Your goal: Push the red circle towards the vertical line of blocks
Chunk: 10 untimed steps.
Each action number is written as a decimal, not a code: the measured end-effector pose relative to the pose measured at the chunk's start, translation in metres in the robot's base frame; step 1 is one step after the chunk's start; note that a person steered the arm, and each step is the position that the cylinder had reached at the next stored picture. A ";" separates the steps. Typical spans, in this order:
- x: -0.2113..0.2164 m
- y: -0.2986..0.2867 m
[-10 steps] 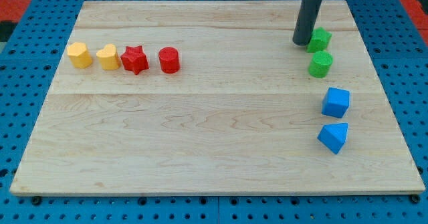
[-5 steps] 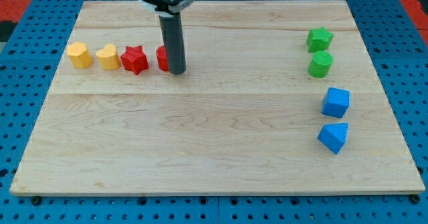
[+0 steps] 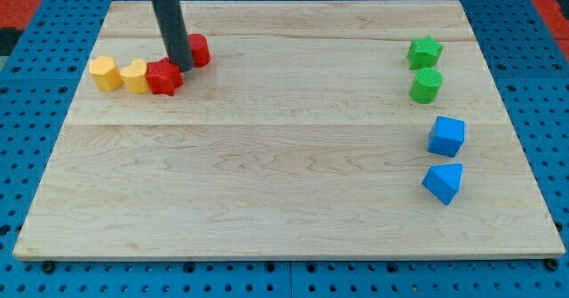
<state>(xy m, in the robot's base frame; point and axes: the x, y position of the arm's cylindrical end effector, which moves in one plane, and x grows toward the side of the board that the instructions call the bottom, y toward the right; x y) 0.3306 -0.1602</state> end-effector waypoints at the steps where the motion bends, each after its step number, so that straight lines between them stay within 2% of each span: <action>1: -0.003 -0.008; 2: -0.015 0.043; 3: -0.053 0.087; 5: -0.107 0.028; 7: -0.097 0.139; 8: -0.102 0.118; 9: -0.084 0.100; 10: -0.071 0.152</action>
